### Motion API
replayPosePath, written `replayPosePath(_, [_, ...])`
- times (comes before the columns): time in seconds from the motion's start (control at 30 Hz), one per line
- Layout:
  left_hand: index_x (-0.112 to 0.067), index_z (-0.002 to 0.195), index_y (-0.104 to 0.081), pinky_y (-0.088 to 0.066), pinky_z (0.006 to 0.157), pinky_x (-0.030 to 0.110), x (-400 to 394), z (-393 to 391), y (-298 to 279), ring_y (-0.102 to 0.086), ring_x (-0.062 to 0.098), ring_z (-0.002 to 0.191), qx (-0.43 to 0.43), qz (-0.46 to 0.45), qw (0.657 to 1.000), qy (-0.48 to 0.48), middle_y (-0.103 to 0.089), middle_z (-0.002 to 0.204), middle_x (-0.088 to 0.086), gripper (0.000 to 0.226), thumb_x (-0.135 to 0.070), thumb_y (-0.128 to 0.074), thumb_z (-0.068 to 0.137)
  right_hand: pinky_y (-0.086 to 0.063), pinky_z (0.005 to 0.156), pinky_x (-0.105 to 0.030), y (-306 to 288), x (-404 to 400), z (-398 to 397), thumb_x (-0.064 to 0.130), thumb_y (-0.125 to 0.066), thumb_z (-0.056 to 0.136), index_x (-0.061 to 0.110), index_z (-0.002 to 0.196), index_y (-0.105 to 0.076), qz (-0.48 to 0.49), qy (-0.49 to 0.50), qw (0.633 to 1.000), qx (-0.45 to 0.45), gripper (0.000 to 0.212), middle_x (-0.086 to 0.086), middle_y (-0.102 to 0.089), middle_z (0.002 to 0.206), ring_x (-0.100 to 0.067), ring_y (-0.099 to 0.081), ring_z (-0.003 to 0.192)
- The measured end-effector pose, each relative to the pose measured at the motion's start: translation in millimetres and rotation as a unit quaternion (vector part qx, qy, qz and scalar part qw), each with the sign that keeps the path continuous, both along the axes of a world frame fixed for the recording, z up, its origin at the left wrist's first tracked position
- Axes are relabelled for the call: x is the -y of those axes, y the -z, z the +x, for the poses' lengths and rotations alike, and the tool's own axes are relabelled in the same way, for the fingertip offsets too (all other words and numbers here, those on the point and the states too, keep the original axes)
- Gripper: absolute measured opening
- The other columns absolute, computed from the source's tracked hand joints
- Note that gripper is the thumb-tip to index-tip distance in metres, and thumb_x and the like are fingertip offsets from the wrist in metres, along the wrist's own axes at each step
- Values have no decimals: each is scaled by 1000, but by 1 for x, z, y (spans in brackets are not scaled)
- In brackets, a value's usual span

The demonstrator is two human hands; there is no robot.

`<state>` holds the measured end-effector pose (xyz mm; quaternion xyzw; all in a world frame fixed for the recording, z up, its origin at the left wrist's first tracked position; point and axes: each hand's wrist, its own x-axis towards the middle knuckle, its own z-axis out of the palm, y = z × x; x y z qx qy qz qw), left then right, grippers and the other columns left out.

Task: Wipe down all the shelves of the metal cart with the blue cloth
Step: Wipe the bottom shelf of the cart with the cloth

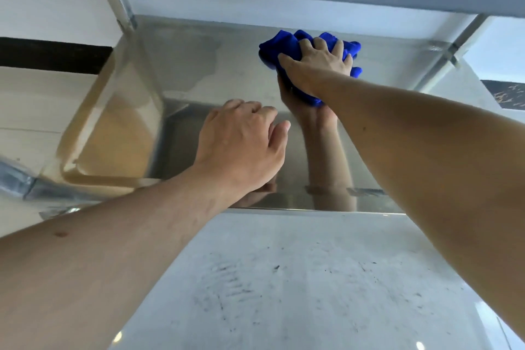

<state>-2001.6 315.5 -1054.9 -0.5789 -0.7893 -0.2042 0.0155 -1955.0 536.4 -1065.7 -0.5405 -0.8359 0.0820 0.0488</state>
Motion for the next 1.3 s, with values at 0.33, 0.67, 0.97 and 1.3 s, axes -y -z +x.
replayPosePath(0.33, [-21,109,-69,-47,93,40,71,-67,-2,-59,23,107,-18,17,996,-91,-71,107,0,40,-44,-41,93,-10,116,-57,1,64,-113,70,-29,86,33,135,-49,-3,-82,997,-9,64,-1,-40,152,-42,-13,148])
replayPosePath(0.67, [-20,99,-71,-53,82,42,106,-89,2,-64,25,93,-26,5,992,-124,-72,96,-1,39,-42,-41,91,-12,115,-60,-5,112,-146,68,-34,90,34,125,-54,-22,-125,991,-31,52,0,-47,144,-41,-16,146])
replayPosePath(0.97, [-20,88,-66,-51,74,40,96,-80,0,-58,23,80,-45,-6,987,-156,-67,84,-2,34,-38,-37,85,-20,113,-54,-1,125,-128,70,-37,89,39,132,-50,6,-207,977,-45,55,11,-46,146,-34,-22,143])
replayPosePath(1.3, [-26,108,-67,-47,88,43,31,-2,-4,-58,25,102,-38,-24,997,-60,-67,105,0,35,-38,-38,93,-21,111,-51,7,87,-54,69,-36,88,42,129,-53,12,-149,985,-81,52,16,-45,147,-30,-22,144])
